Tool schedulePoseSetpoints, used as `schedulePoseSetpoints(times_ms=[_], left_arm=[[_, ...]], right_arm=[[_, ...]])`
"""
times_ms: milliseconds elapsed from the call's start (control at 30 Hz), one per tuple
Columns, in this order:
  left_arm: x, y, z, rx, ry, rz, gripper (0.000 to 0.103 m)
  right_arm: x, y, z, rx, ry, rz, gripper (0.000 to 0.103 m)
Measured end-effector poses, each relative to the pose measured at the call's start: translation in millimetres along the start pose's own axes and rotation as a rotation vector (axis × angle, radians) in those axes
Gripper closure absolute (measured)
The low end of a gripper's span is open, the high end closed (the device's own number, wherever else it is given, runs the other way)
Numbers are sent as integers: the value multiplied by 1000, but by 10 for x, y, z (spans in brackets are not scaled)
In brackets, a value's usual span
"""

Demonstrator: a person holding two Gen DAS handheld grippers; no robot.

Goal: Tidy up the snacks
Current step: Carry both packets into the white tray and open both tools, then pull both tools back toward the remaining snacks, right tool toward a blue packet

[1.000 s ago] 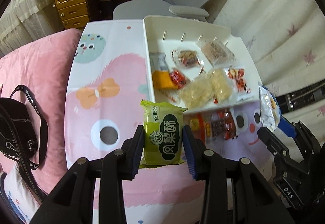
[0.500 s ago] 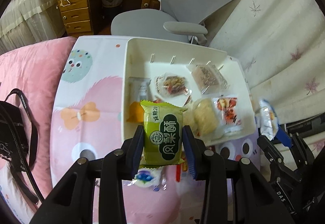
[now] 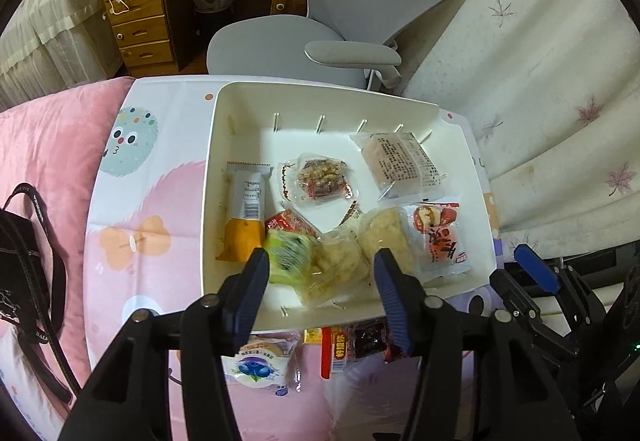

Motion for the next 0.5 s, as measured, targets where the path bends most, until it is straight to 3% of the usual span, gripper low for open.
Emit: schedulePoseSetpoints(times_ms=[500], left_arm=[[-261,-276,175,-21,-6,-3,42]], right_arm=[[-145,15,64,95,-41,45,59]])
Point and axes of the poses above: each gripper's, at about its wrist camera, not at the fingertips, and x roughly the way its jaws point, y to its right, z to its underside, the point moved 5 cm from there along x, roughly the way its jaws point, and after that the axes turned 15 degrees about y, right-handed, at the moved point
